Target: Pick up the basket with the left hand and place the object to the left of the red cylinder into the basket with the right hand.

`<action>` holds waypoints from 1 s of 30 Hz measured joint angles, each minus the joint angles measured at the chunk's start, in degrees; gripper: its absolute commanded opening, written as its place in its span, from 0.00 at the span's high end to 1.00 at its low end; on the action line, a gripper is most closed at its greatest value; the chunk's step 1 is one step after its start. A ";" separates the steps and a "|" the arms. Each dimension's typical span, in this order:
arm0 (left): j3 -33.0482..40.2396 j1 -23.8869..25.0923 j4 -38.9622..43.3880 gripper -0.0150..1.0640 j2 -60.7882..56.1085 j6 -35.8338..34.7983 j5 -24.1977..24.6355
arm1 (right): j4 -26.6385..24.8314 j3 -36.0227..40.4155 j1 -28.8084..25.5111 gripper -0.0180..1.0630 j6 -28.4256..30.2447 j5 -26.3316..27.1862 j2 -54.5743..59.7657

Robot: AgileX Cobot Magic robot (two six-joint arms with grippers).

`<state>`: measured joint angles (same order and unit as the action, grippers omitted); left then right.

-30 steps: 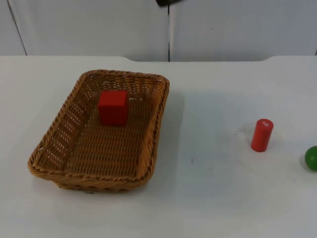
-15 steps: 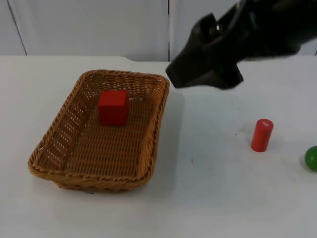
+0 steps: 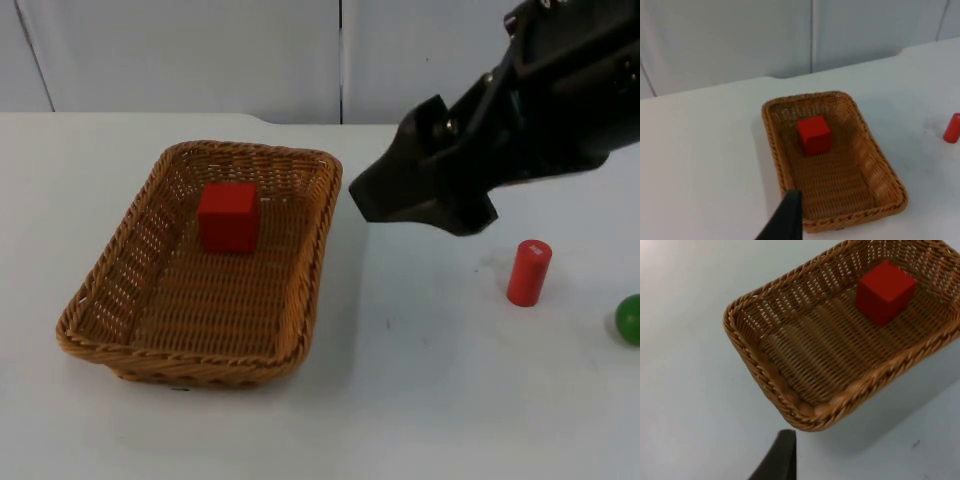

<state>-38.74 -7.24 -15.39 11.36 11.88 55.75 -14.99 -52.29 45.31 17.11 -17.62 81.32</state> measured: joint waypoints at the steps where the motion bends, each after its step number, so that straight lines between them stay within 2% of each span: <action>1: 0.00 0.00 1.09 0.13 -0.67 -0.59 0.80 | 0.00 0.13 0.00 0.14 0.00 0.08 -0.29; 3: 0.00 0.00 2.39 0.13 -1.61 -1.23 2.71 | 0.00 1.01 0.00 0.14 0.11 1.46 -1.67; 9: 0.56 0.00 4.52 0.13 -3.33 -2.83 3.95 | 0.00 5.15 0.00 0.14 0.64 5.73 -7.62; 13: 5.47 0.00 4.85 0.13 -4.07 -3.42 3.95 | 0.00 9.55 0.00 0.14 1.16 7.07 -14.41; 21: 8.63 0.00 6.85 0.13 -5.16 -3.54 3.27 | 0.00 13.55 0.00 0.14 1.83 7.07 -23.85; 30: 8.63 0.00 8.87 0.13 -9.62 -4.67 2.91 | 0.00 16.84 0.13 0.14 3.14 2.64 -34.17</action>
<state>-30.12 -7.24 -6.52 1.74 7.21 58.66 -14.99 -35.45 45.44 20.24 -14.98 47.15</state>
